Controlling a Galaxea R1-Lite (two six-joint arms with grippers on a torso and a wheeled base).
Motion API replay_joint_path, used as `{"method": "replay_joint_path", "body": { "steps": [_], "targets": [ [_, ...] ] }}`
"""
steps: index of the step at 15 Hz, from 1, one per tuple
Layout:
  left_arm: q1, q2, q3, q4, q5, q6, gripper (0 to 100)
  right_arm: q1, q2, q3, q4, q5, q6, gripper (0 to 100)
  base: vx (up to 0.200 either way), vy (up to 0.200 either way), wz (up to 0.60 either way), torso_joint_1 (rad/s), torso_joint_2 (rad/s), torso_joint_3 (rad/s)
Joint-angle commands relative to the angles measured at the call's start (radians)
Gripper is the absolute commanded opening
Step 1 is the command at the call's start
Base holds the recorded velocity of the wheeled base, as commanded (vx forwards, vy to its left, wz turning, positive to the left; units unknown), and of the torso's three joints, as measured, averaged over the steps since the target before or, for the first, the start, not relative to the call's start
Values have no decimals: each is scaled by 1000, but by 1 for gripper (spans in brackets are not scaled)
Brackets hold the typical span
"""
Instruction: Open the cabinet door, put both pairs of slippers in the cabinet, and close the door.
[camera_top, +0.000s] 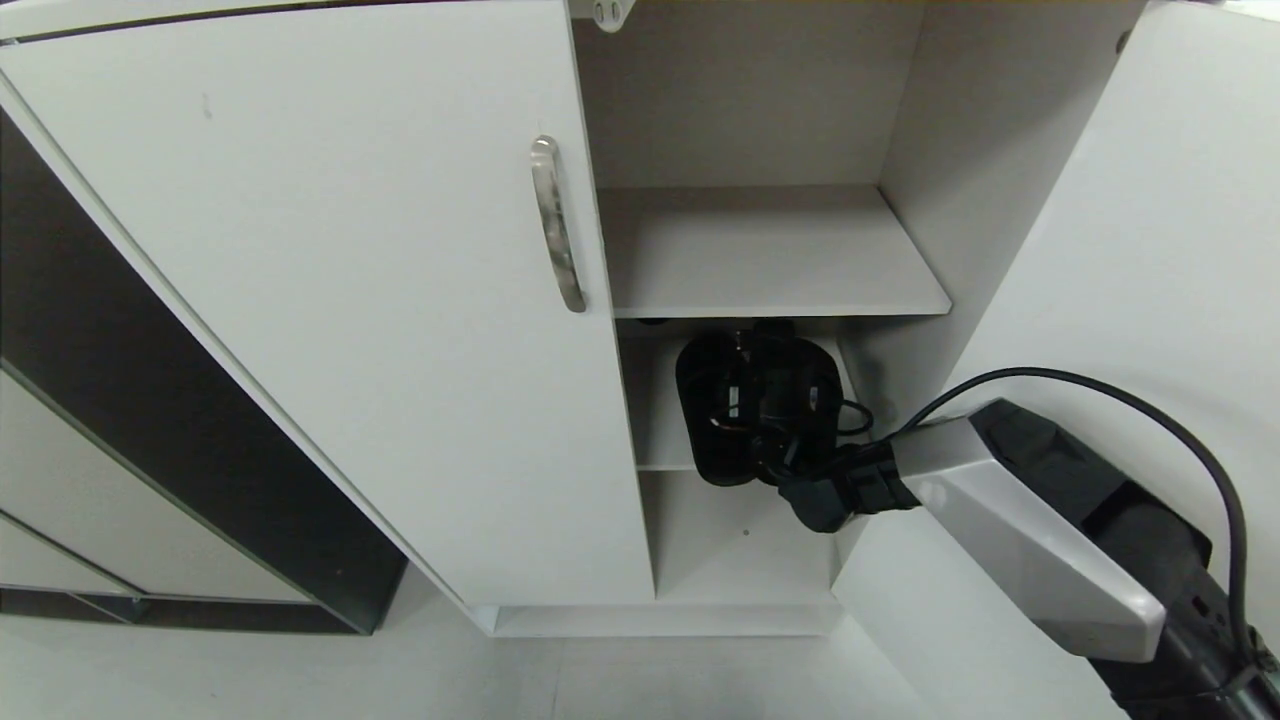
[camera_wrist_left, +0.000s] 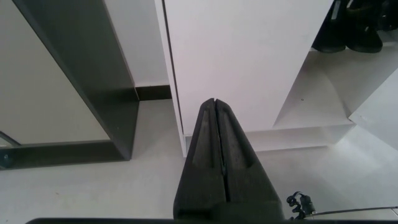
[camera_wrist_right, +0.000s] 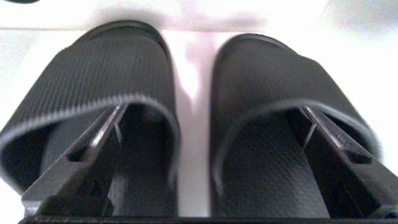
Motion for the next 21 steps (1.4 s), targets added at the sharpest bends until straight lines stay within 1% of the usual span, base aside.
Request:
{"method": "replay_joint_path", "body": {
  "steps": [1,3,5,8,10,13,15,17,19,20,21],
  "targets": [
    [0,1,0,0,0,0,0,16,-106,185,-83,3,-23,100,0,0,0,0,0,0],
    [0,1,0,0,0,0,0,18,-111,244,-170,3,-52,100,0,0,0,0,0,0],
    [0,1,0,0,0,0,0,39,-158,379,-255,6,-60,100,0,0,0,0,0,0],
    [0,1,0,0,0,1,0,99,-278,659,-397,39,-58,100,0,0,0,0,0,0],
    [0,1,0,0,0,1,0,138,-316,751,-457,43,-61,100,0,0,0,0,0,0],
    [0,1,0,0,-1,1,0,174,-345,771,-474,43,-66,100,-200,0,0,2,1,2],
    [0,1,0,0,-1,0,0,181,-347,788,-476,43,-68,100,-200,0,0,0,2,2],
    [0,1,0,0,-1,1,0,181,-358,794,-476,66,-66,100,-200,0,0,0,2,2],
    [0,1,0,0,0,1,0,181,-375,811,-476,68,-66,100,0,0,0,0,0,0],
    [0,0,0,0,18,0,0,181,-379,820,-474,74,-66,100,0,0,0,0,0,0],
    [0,0,0,0,54,-6,0,181,-381,822,-474,74,-66,100,0,0,0,0,0,0]
  ]
}}
